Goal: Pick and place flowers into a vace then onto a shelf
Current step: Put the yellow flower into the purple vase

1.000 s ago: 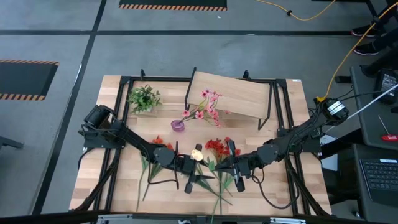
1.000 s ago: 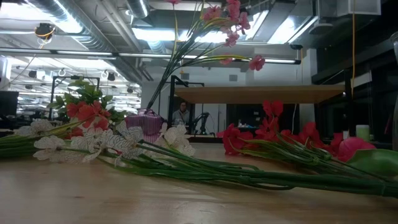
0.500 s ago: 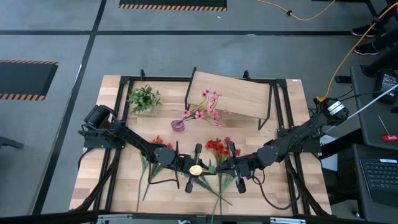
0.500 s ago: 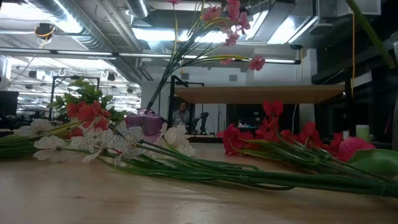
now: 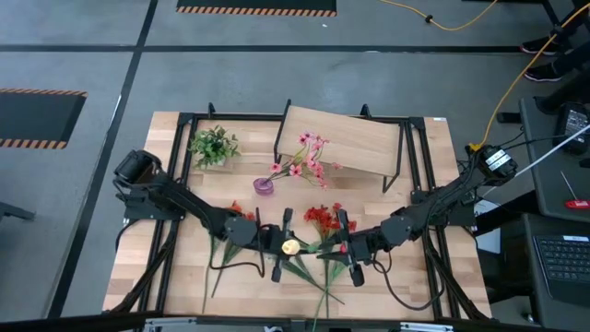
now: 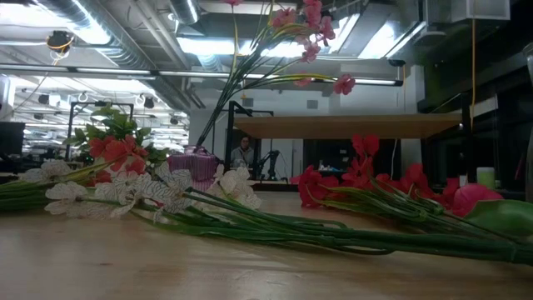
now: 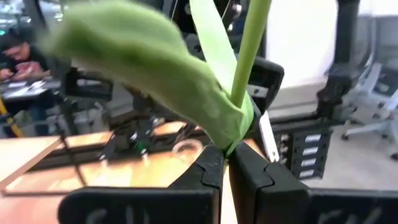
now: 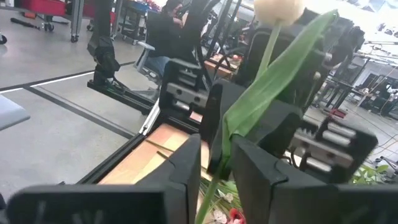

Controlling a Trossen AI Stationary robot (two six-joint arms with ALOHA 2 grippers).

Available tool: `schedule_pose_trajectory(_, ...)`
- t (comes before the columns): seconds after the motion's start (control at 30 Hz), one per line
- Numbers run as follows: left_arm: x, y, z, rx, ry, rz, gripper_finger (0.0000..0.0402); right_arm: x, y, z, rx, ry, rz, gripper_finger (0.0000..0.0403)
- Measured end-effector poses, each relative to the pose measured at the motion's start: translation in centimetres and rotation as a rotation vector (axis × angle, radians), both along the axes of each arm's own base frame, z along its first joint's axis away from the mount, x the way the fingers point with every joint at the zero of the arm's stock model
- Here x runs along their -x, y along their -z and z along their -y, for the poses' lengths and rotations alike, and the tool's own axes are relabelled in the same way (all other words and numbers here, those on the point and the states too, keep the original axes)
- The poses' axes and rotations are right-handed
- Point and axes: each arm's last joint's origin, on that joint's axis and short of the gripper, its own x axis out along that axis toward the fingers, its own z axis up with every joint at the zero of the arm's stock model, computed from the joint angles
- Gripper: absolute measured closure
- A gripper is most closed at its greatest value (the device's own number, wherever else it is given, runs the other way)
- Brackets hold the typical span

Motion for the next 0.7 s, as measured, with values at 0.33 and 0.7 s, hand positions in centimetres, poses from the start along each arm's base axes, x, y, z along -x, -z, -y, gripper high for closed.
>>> schedule_pose_trajectory(0.33, 3.9, -1.7, -0.6, -0.087, -0.215, -0.118, 0.0395, 1.3, -1.8, 0.9, -0.059, 0.047, -0.013, 0.0317)
schedule_pose_trajectory(0.7, 10.0, -2.6, -4.7, 0.010, -0.301, -0.116, 0.0397, 1.5, -0.3, 1.0, -0.109, 0.075, -0.186, 0.0397)
